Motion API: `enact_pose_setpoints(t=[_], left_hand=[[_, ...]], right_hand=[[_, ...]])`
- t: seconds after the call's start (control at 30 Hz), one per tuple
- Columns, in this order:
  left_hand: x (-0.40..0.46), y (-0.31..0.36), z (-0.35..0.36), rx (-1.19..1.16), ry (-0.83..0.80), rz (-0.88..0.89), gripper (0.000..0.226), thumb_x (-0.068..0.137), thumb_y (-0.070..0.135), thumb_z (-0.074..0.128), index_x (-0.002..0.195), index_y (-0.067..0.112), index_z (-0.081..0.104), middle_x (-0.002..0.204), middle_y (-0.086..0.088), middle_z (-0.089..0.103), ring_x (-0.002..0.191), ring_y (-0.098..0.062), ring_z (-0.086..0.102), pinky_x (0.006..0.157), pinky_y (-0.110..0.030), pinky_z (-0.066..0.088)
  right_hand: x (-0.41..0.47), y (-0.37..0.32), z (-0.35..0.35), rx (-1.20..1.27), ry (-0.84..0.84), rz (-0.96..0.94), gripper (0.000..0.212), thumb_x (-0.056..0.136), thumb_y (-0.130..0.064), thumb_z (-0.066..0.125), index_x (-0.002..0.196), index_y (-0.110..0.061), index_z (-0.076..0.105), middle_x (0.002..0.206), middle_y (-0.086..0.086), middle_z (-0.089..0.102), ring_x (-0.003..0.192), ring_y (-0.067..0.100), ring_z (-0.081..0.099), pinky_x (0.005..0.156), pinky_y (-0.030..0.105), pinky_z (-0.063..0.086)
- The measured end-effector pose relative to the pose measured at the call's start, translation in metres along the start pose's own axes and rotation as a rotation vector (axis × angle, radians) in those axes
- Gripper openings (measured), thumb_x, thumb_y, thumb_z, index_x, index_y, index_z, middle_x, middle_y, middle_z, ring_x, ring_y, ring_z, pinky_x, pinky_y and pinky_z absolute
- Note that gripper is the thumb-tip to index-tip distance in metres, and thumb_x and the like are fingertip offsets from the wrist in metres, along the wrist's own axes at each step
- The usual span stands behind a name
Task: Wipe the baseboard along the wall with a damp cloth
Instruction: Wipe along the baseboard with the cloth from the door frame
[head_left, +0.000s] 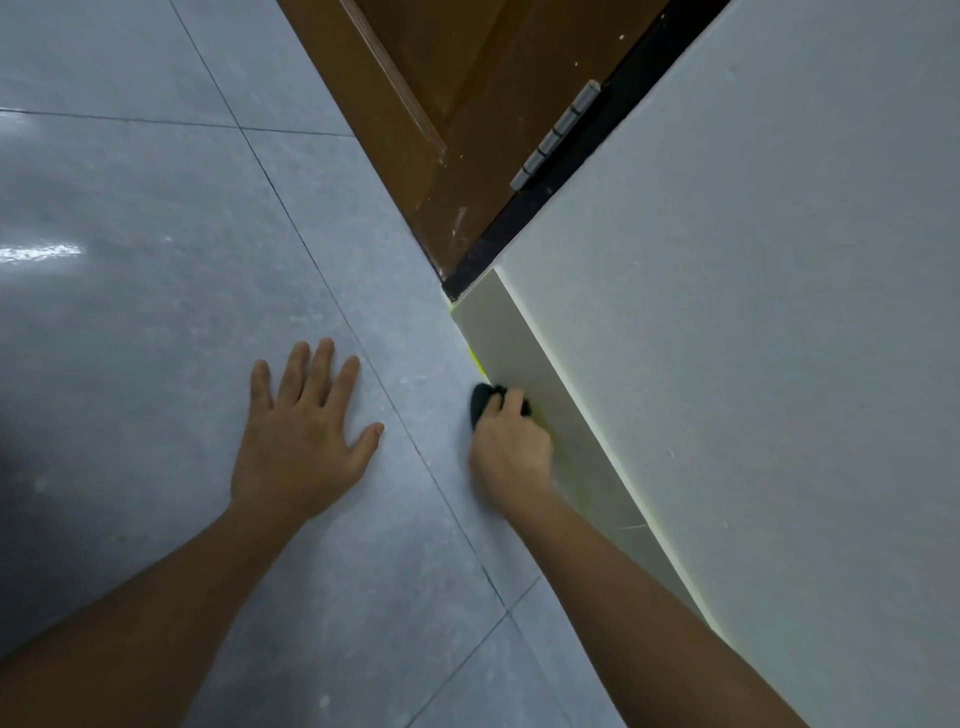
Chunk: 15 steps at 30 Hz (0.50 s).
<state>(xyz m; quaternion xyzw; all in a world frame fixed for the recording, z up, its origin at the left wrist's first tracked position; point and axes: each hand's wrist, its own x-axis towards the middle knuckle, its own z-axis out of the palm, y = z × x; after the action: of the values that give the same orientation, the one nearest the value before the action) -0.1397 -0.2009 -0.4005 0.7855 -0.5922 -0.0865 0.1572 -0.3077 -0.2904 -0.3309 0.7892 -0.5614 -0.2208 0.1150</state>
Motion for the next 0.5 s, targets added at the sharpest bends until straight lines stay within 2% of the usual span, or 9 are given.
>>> enact_pose_setpoints(t=[0.2,0.37,0.5], left_hand=[[0.002,0.001,0.001,0.002,0.003,-0.006,0.075,0.087,0.059,0.029,0.148,0.014,0.03,0.156,-0.015,0.023,0.145,-0.033,0.018,0.114,-0.056,0.006],[0.0,0.0,-0.001,0.016,0.004,-0.004,0.075,0.086,0.058,0.03,0.146,0.013,0.034,0.154,-0.016,0.028,0.143,-0.034,0.023,0.113,-0.056,0.008],[0.002,0.0,0.001,-0.006,0.015,-0.004,0.075,0.086,0.058,0.03,0.145,0.013,0.036,0.154,-0.016,0.029,0.142,-0.034,0.024,0.113,-0.056,0.008]], right_hand=[[0.057,-0.035,-0.027,0.173,-0.008,0.032,0.04,0.093,-0.011,0.04,0.132,-0.001,0.039,0.132,0.014,0.036,0.096,0.031,0.061,0.063,0.034,0.038],[0.036,-0.024,-0.018,0.281,-0.073,0.126,0.039,0.09,-0.013,0.039,0.128,-0.007,0.04,0.128,0.016,0.04,0.101,0.032,0.061,0.069,0.032,0.037],[0.012,-0.018,-0.011,0.259,-0.133,0.222,0.043,0.09,-0.015,0.041,0.132,-0.008,0.036,0.128,0.015,0.037,0.097,0.028,0.06,0.067,0.031,0.038]])
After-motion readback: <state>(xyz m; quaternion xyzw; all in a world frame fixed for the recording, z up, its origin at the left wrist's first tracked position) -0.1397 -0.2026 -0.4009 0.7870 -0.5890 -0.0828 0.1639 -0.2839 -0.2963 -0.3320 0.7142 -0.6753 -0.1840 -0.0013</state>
